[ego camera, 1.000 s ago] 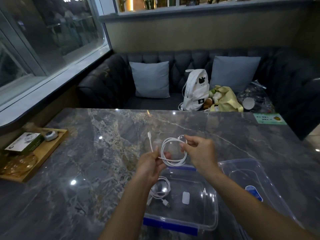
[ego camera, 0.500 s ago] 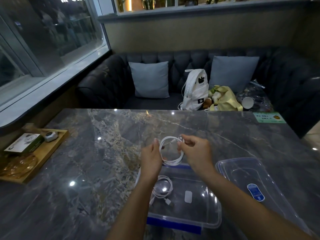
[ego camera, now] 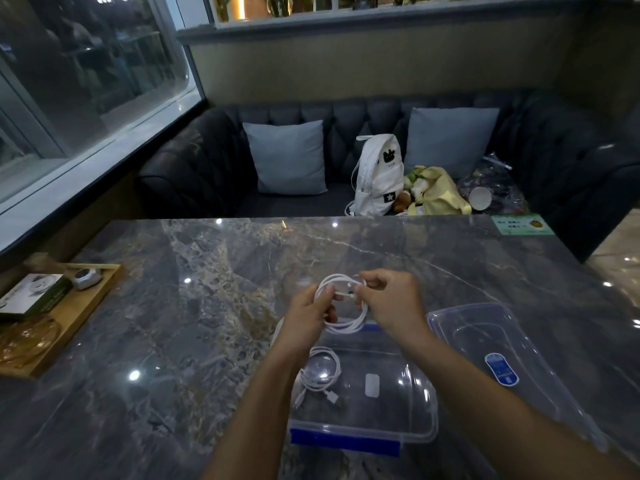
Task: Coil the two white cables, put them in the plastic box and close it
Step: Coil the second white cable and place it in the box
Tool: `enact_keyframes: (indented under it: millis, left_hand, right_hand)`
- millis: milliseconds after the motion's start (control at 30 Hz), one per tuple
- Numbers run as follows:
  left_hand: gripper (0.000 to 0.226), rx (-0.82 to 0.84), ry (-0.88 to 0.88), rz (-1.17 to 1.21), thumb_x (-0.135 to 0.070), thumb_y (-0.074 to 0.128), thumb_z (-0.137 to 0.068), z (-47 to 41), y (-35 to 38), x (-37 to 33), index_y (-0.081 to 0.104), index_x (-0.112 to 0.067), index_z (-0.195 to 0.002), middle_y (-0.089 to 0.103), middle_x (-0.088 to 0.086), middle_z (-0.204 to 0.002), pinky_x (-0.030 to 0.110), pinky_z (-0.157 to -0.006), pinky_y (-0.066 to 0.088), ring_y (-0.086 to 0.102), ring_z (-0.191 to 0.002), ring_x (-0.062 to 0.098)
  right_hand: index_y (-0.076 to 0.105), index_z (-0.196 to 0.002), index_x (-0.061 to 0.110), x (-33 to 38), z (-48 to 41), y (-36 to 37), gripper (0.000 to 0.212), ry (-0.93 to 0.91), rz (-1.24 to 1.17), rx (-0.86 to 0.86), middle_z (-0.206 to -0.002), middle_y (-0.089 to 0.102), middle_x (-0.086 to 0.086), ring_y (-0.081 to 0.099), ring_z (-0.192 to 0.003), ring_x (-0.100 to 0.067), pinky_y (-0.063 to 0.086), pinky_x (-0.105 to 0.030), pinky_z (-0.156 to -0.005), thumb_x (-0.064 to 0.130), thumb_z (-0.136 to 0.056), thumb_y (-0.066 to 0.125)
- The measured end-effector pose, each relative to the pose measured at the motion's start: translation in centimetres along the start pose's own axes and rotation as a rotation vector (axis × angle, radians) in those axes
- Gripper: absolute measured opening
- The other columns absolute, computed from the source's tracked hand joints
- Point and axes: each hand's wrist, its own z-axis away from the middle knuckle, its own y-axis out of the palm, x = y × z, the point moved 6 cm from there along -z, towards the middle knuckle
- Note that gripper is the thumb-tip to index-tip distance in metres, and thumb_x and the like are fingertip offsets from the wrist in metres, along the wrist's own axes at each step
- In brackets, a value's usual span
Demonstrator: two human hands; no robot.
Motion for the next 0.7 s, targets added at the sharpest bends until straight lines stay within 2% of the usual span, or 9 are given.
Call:
enact_keyframes:
  millis: [67, 133, 200, 300, 367, 467, 533, 600, 700]
  left_hand:
    - [0.025, 0.039, -0.047, 0.06, -0.02, 0.044, -0.096, 0.1, 0.1, 0.7, 0.063, -0.003, -0.092, 0.052, 0.005, -0.064, 0.026, -0.061, 0.043, 0.05, -0.058, 0.011]
    - [0.026, 0.083, -0.082, 0.154, -0.02, 0.043, -0.096, 0.2, 0.2, 1.2, 0.062, -0.002, -0.098, 0.053, 0.003, -0.062, 0.028, -0.062, 0.042, 0.049, -0.058, 0.012]
    - [0.026, 0.144, -0.108, 0.298, -0.02, 0.041, -0.096, 0.4, 0.4, 1.4, 0.063, -0.006, -0.092, 0.053, -0.001, -0.057, 0.027, -0.061, 0.041, 0.049, -0.054, 0.008]
    - [0.038, 0.214, -0.142, 0.511, -0.025, 0.04, -0.093, 0.9, 0.9, 1.5, 0.069, -0.018, -0.069, 0.054, -0.006, -0.054, 0.021, -0.054, 0.047, 0.051, -0.051, 0.005]
    - [0.038, 0.218, -0.194, 0.681, -0.027, 0.041, -0.09, 1.2, 1.1, 1.8, 0.067, -0.016, -0.065, 0.054, -0.004, -0.055, 0.023, -0.052, 0.051, 0.053, -0.051, 0.006]
    - [0.028, 0.209, -0.248, 0.877, -0.03, 0.05, -0.084, 1.5, 1.7, 1.9, 0.061, -0.014, -0.064, 0.05, -0.004, -0.054, 0.024, -0.055, 0.052, 0.052, -0.05, 0.007]
    - [0.024, 0.239, -0.296, 0.989, -0.033, 0.059, -0.079, 1.8, 2.3, 1.9, 0.058, -0.014, -0.064, 0.048, -0.005, -0.053, 0.025, -0.057, 0.052, 0.051, -0.049, 0.007]
    - [0.021, 0.305, -0.286, 0.987, -0.03, 0.063, -0.074, 2.1, 2.5, 1.4, 0.057, -0.01, -0.07, 0.049, -0.003, -0.053, 0.026, -0.059, 0.054, 0.052, -0.05, 0.008]
    - [0.03, 0.253, -0.19, 0.609, -0.02, 0.063, -0.078, 2.0, 2.0, 1.1, 0.057, 0.005, -0.094, 0.055, -0.002, -0.053, 0.027, -0.056, 0.053, 0.055, -0.05, 0.009]
  right_hand:
    - [0.067, -0.1, 0.0, -0.4, -0.1, 0.0, 0.028, 0.058, -0.024, 0.03, -0.079, 0.071, -0.01, 0.067, -0.071, -0.02, 0.057, -0.034, -0.071, 0.001, -0.073, 0.072]
    - [0.067, -0.097, -0.002, -0.6, -0.1, -0.1, 0.026, 0.104, -0.059, 0.052, -0.073, 0.068, -0.008, 0.065, -0.067, -0.024, 0.057, -0.041, -0.074, -0.002, -0.071, 0.073]
    - [0.067, -0.093, -0.003, -0.6, -0.1, -0.1, 0.023, 0.141, -0.1, 0.067, -0.07, 0.066, -0.009, 0.063, -0.063, -0.023, 0.056, -0.044, -0.072, -0.007, -0.07, 0.071]
    - [0.065, -0.093, -0.008, -0.4, 0.3, 0.1, 0.023, 0.181, -0.158, 0.121, -0.068, 0.064, -0.013, 0.062, -0.049, -0.013, 0.057, -0.031, -0.055, -0.011, -0.07, 0.07]
    - [0.064, -0.093, -0.01, -0.1, 0.6, 0.2, 0.023, 0.189, -0.197, 0.171, -0.065, 0.063, -0.011, 0.059, -0.04, -0.006, 0.053, -0.021, -0.043, -0.012, -0.071, 0.068]
    - [0.064, -0.091, -0.007, 0.2, 0.9, 0.3, 0.021, 0.187, -0.218, 0.212, -0.064, 0.062, -0.011, 0.059, -0.04, -0.004, 0.052, -0.018, -0.042, -0.012, -0.071, 0.068]
    - [0.064, -0.089, -0.007, -0.1, 1.0, 0.2, 0.018, 0.215, -0.233, 0.221, -0.064, 0.062, -0.012, 0.061, -0.042, -0.01, 0.054, -0.021, -0.044, -0.013, -0.072, 0.067]
    - [0.063, -0.092, -0.012, -0.3, 1.1, 0.1, 0.019, 0.243, -0.224, 0.236, -0.065, 0.062, -0.016, 0.062, -0.047, -0.017, 0.056, -0.027, -0.048, -0.014, -0.073, 0.065]
    - [0.063, -0.092, -0.013, -0.5, 1.2, 0.1, 0.018, 0.241, -0.165, 0.266, -0.064, 0.062, -0.016, 0.061, -0.045, -0.012, 0.054, -0.021, -0.045, -0.015, -0.075, 0.063]
